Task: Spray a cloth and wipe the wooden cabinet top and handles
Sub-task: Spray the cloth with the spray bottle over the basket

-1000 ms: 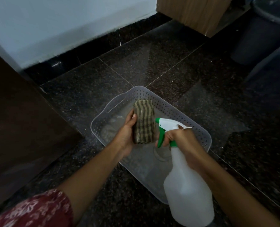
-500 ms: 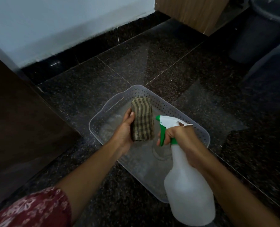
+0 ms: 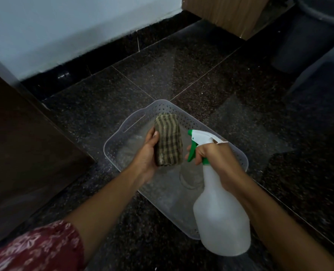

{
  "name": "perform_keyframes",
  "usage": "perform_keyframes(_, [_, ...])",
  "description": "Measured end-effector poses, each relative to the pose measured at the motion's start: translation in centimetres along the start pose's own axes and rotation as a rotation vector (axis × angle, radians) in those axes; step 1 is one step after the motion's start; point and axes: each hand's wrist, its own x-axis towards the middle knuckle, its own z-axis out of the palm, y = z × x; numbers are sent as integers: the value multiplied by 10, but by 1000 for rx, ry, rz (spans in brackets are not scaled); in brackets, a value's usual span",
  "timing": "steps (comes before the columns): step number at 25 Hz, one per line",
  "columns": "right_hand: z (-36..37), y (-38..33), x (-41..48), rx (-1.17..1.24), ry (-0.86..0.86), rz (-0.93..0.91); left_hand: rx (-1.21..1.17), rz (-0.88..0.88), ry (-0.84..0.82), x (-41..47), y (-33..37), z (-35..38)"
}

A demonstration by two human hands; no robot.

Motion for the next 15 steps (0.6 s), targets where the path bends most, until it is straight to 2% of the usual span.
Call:
perform_keyframes(2, [-2, 2, -1, 49, 25, -36, -5, 6, -4, 0, 0, 1])
perform_keyframes(6, [-5, 1, 2, 69, 18, 35, 22, 4, -14, 0, 0, 2])
perform_keyframes(11, [-3, -3, 10, -53, -130, 86, 14, -6, 3, 0, 3, 0])
perform_keyframes(13, [-3, -1, 11, -21, -87, 91, 10, -10, 1, 0, 4, 0])
perform_keyframes(15, [-2, 1, 14, -102, -42, 100, 9, -10, -2, -1, 4, 1])
